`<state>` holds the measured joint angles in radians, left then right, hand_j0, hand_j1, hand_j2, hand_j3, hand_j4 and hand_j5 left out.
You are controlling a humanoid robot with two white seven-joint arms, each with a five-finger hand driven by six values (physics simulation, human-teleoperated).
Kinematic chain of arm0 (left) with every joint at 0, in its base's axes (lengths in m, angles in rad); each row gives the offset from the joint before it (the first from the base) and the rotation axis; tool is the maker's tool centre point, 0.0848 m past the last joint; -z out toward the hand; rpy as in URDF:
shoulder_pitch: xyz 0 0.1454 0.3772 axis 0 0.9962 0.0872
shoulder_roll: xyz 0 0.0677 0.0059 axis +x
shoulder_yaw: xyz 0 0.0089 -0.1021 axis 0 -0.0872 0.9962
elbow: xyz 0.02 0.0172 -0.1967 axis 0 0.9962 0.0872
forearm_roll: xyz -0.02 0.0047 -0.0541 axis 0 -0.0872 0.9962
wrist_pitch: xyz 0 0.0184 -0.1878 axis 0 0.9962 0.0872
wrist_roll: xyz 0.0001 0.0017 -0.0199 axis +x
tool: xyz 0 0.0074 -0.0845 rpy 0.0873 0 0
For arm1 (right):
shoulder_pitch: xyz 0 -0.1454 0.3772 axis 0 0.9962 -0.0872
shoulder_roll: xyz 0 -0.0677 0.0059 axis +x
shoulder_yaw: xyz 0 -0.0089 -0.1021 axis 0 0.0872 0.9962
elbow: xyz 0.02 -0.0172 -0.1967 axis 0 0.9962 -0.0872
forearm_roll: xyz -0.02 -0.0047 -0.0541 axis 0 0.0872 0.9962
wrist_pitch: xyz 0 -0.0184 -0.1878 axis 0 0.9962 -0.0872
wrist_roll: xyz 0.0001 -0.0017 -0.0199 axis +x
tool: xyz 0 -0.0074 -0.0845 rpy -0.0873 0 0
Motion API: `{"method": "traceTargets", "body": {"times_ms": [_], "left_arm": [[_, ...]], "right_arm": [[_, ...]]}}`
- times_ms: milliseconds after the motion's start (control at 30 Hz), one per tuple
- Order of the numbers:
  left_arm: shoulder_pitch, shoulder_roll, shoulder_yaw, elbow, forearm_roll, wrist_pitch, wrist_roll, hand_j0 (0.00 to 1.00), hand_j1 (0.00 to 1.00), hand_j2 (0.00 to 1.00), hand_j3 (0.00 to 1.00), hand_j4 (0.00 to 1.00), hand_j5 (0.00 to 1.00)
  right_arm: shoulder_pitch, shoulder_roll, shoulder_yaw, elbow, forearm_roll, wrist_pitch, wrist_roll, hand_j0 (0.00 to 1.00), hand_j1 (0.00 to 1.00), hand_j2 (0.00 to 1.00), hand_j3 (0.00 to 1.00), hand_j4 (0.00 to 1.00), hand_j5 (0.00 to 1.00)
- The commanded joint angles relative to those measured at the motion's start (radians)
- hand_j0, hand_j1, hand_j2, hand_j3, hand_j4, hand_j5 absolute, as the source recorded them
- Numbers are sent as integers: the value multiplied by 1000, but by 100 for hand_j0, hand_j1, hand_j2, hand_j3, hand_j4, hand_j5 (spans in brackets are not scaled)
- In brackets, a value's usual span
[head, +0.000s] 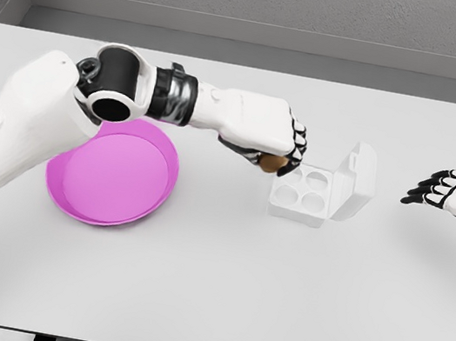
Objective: Pack egg into the box and close the box lid
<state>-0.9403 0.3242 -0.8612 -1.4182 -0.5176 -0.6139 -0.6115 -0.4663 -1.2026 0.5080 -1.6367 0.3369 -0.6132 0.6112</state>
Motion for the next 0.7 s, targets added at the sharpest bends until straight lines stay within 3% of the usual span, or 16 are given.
{"method": "traceTargets", "body": {"times_ms": [0,100,333,667], "left_arm": [[2,-57,-7,73,-33,3,1,38,38,38,38,38,38],[2,-116,-9,137,-67,3,1,38,38,38,38,38,38],[6,-169,-10,185,-84,3,1,38,38,38,38,38,38],[9,-209,-52,203,-85,3,1,39,39,39,39,39,39]], "right_arm": [[0,-2,0,0,-4,2,0,100,100,100,100,100,100],[0,-2,0,0,-4,2,0,100,100,100,100,100,100],[0,-2,0,0,-4,2,0,100,100,100,100,100,100],[0,-2,0,0,-4,2,0,100,100,100,100,100,100]]}}
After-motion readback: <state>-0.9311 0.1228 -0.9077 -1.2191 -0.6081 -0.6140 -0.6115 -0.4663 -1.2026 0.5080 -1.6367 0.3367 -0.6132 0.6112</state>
